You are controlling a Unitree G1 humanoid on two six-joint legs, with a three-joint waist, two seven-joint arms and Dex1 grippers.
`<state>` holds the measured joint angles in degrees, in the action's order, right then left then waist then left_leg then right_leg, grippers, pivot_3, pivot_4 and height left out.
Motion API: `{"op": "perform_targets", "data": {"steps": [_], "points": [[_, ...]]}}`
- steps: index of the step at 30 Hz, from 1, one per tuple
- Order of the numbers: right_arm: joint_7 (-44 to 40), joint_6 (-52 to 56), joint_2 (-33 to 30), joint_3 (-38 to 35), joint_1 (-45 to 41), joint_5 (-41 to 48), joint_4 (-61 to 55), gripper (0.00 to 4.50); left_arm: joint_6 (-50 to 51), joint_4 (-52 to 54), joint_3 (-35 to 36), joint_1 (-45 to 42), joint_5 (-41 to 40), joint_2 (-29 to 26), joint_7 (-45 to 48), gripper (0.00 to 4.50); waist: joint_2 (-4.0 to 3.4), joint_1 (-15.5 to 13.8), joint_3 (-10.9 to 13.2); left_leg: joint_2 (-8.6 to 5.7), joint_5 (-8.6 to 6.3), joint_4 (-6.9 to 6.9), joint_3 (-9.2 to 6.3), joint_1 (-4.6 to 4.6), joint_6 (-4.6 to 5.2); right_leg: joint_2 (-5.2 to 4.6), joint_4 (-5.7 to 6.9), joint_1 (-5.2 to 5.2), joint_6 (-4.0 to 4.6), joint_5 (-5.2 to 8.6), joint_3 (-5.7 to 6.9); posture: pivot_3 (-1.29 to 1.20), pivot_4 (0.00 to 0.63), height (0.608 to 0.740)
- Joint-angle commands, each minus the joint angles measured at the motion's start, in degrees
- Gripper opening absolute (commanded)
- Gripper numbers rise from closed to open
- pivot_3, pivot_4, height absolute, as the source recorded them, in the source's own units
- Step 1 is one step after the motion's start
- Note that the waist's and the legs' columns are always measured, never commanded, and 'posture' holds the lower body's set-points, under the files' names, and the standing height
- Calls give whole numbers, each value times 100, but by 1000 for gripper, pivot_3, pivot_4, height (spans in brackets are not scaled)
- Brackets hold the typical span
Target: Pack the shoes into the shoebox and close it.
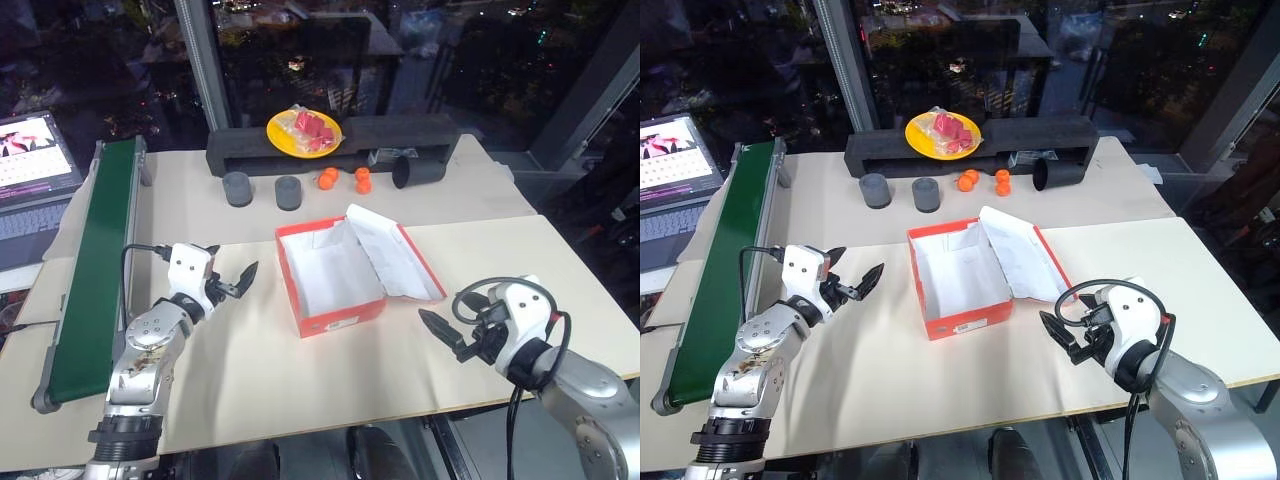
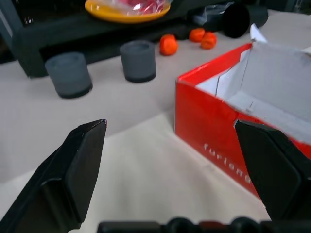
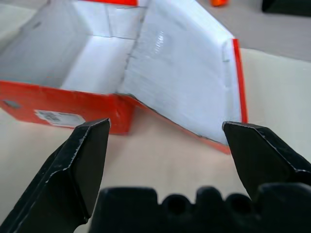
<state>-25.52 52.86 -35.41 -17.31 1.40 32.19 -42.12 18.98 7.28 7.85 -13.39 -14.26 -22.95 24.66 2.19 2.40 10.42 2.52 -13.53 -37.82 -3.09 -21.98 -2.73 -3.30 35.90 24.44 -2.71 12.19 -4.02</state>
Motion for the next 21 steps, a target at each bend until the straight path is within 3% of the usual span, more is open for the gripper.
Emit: {"op": "perform_targets", "data": {"steps": [1, 12, 21], "points": [[10, 132, -200, -286, -758, 306, 79, 4405, 153, 140, 235, -508, -10, -124, -251, 4500, 7, -8, 1, -4, 3, -2, -7, -3, 3, 1, -3, -3, -1, -1, -1, 0, 150, 740], [-10, -242, -79, 633, -2373, 45, 1347, 4405, 1542, 958, 599, -889, 100, -170, -1301, 4500, 9, 3, 0, -4, 3, 3, -12, -4, 4, 2, -6, -5, -6, -1, -2, 0, 150, 740], [-631, -1006, 700, 1866, -3263, -293, 2412, 4405, 2419, 1595, 829, -646, 212, -92, -1913, 4500, 8, 24, 1, -3, 3, 4, -14, -1, 4, 4, -3, -4, -6, -2, -2, 0, 150, 740]]}}
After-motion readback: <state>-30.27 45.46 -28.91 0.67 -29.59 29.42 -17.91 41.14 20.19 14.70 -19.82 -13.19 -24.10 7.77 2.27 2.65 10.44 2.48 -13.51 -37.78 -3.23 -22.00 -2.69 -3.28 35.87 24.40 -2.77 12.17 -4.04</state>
